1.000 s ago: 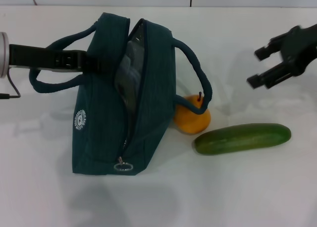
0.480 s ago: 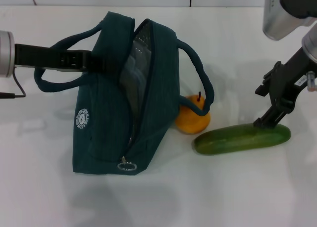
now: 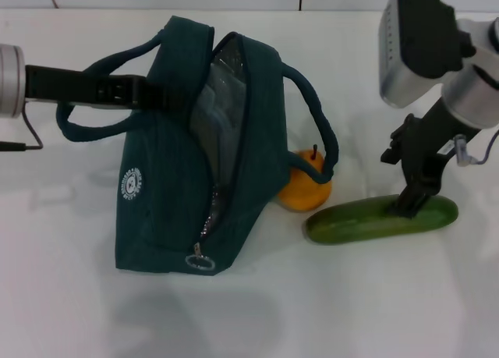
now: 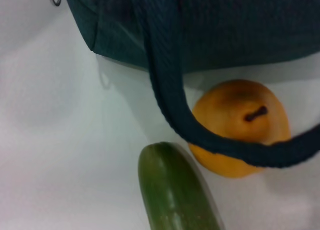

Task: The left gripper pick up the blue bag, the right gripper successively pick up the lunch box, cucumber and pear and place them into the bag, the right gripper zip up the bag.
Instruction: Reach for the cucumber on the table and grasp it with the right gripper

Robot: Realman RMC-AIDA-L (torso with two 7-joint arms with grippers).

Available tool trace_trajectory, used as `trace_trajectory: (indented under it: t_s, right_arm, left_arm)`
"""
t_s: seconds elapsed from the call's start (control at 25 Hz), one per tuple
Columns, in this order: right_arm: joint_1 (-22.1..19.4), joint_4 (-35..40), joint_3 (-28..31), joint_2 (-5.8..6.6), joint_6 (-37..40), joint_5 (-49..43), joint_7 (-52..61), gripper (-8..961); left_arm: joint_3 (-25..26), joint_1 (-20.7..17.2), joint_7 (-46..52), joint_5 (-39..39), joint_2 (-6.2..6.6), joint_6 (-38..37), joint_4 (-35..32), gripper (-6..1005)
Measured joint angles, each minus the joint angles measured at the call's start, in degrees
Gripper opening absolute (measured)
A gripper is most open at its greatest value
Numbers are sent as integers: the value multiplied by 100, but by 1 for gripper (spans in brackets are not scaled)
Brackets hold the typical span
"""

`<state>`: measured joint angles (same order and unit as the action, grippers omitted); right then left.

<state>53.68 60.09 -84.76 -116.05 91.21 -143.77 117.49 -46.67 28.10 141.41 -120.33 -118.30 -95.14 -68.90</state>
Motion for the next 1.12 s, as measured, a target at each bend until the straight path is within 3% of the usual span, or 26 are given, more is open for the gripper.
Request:
trace_trajectory:
  t_s: [0.68,1.12]
  right_arm:
    - [226,-596,-639,-14,-275,536,-91,860]
    - [246,-860,-733,-14,-557,614,-76,855]
  left_arm:
    - [0,37,3,8,0,31,8,43]
    - [0,28,0,11,0,31,8,43]
